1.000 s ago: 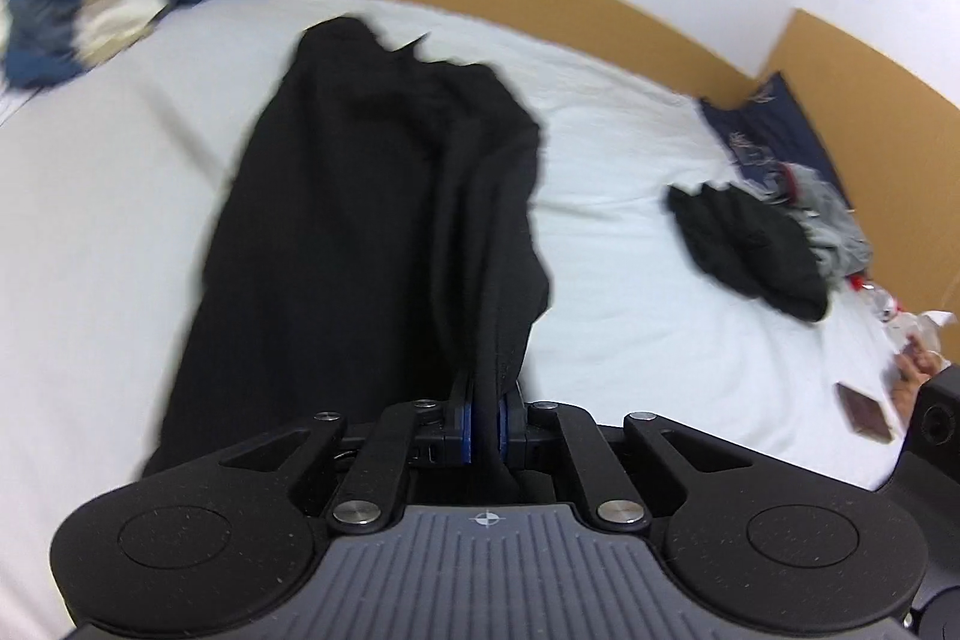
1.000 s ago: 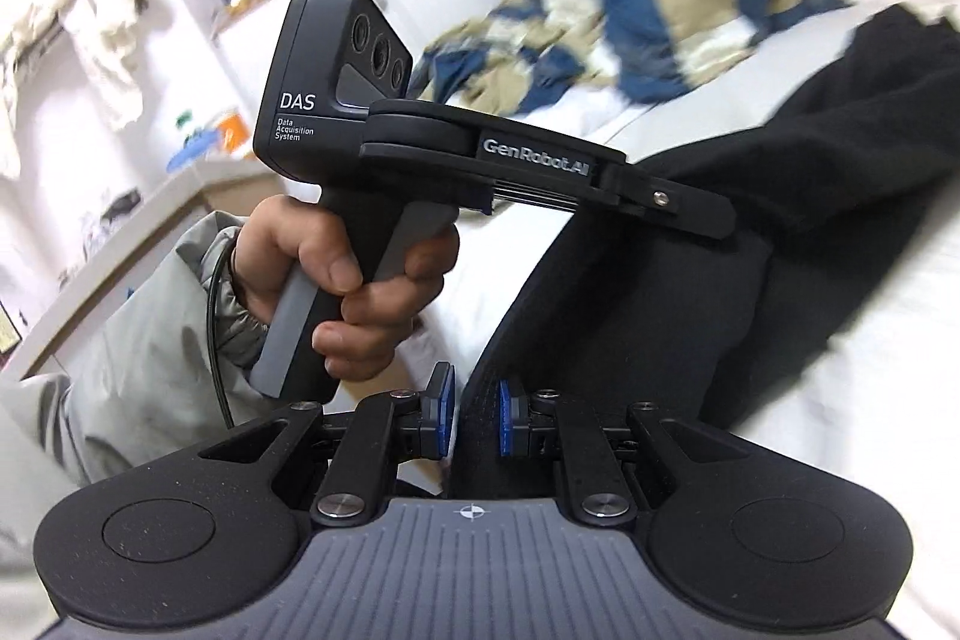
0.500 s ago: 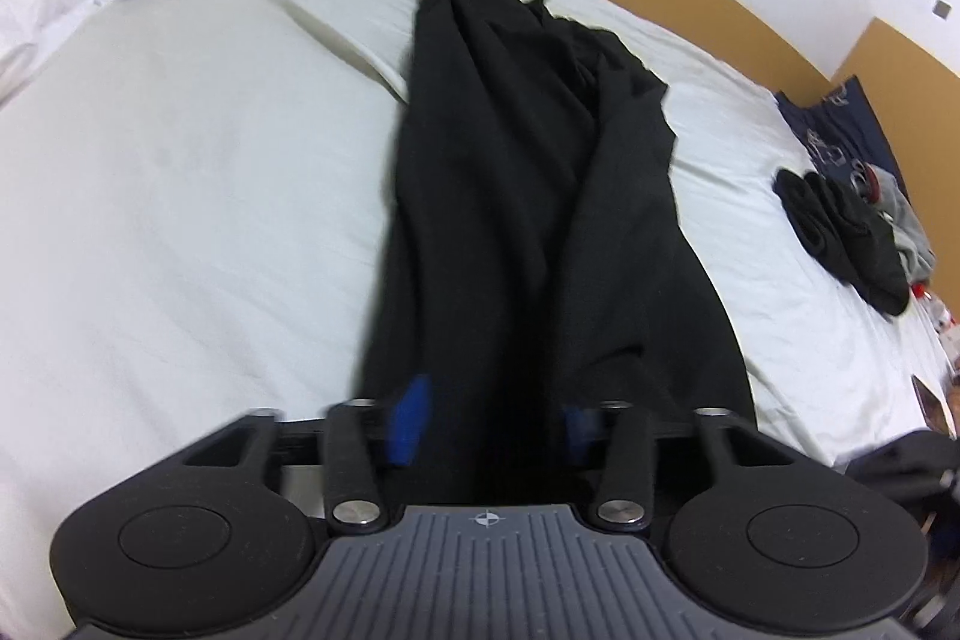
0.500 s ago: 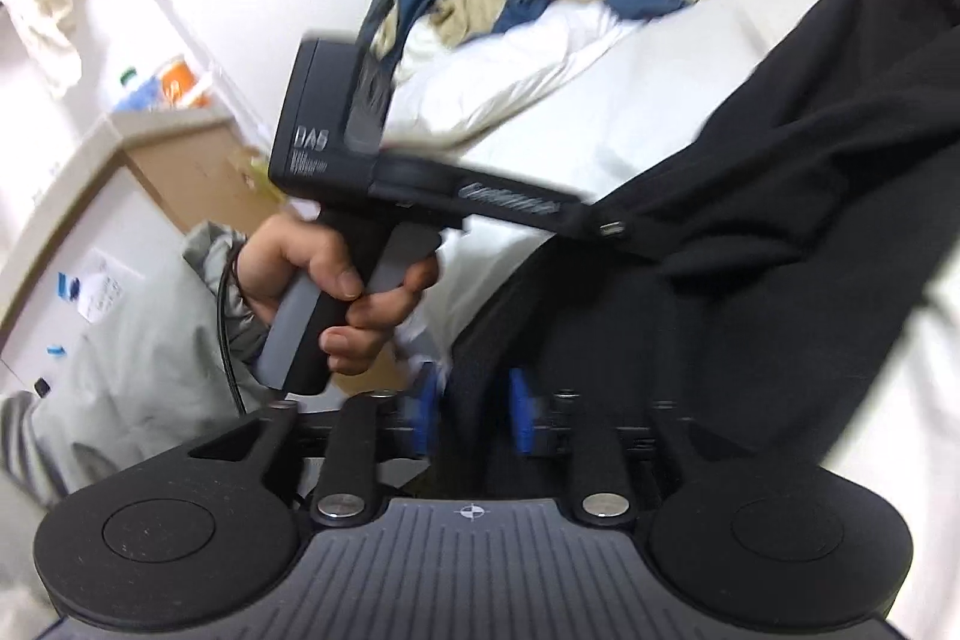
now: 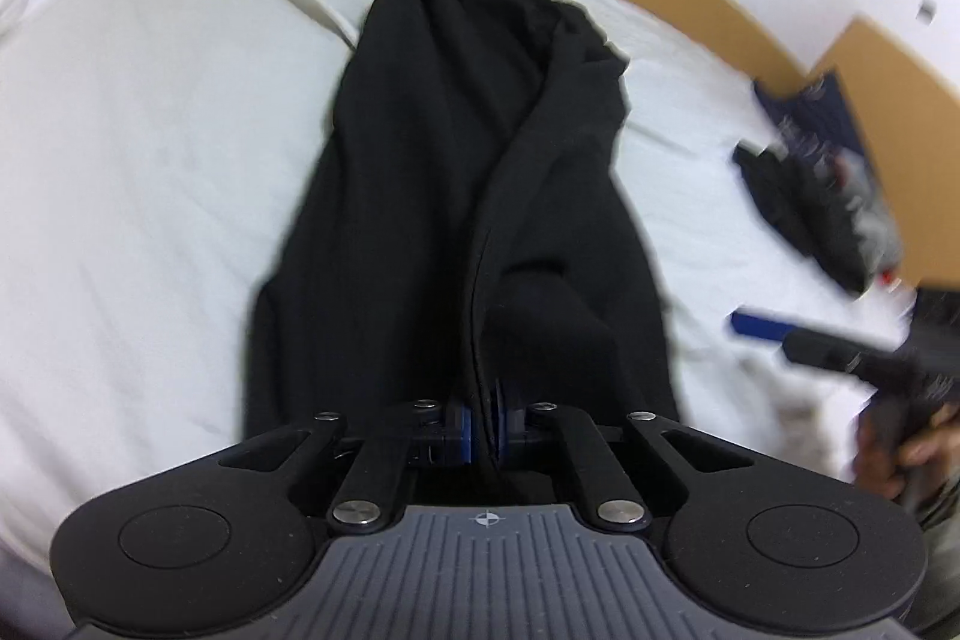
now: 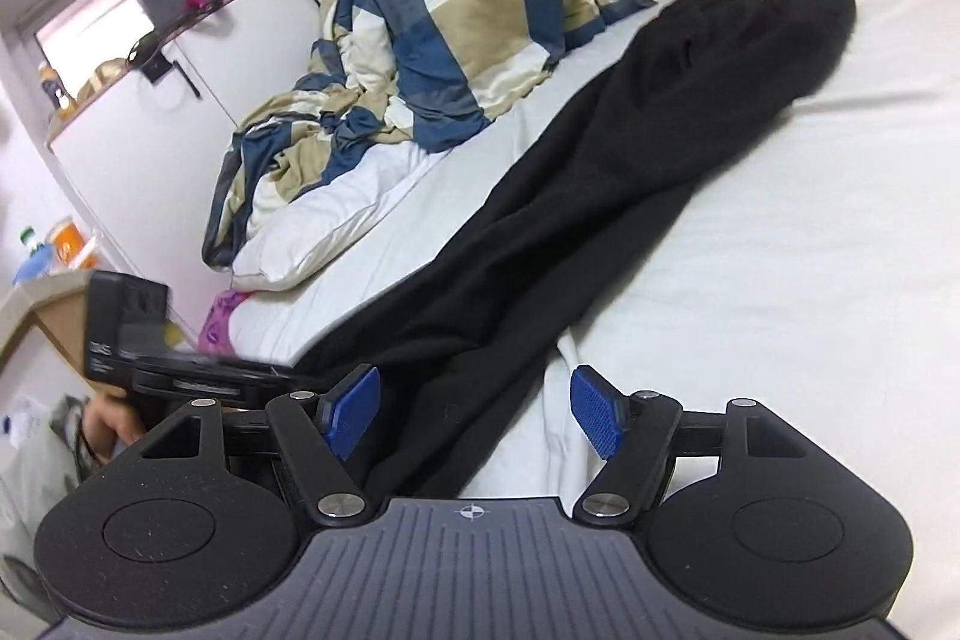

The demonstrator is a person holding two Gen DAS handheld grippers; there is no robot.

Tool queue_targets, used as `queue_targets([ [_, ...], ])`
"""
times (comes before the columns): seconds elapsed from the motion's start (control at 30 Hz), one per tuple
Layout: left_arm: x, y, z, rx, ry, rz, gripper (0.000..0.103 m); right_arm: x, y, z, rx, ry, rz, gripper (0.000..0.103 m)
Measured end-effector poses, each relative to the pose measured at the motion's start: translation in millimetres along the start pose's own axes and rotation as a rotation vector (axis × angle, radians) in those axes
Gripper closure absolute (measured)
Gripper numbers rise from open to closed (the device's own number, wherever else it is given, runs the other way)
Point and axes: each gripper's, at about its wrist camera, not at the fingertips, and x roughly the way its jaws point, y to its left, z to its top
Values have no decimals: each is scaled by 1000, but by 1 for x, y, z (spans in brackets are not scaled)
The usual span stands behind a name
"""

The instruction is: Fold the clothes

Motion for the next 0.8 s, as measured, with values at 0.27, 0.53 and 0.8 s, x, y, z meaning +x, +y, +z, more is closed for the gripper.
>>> queue_targets([
  [0.27, -43, -8, 17, -35, -58, -5, 99, 6, 20, -30, -180, 93, 210, 30],
  [0.53, -13, -45, -10, 99, 61, 95, 75, 30, 29, -46, -179, 113, 176, 30],
  [0.8, -24, -38, -7, 46, 11, 30, 101, 47, 17, -36, -32, 83, 109, 66],
])
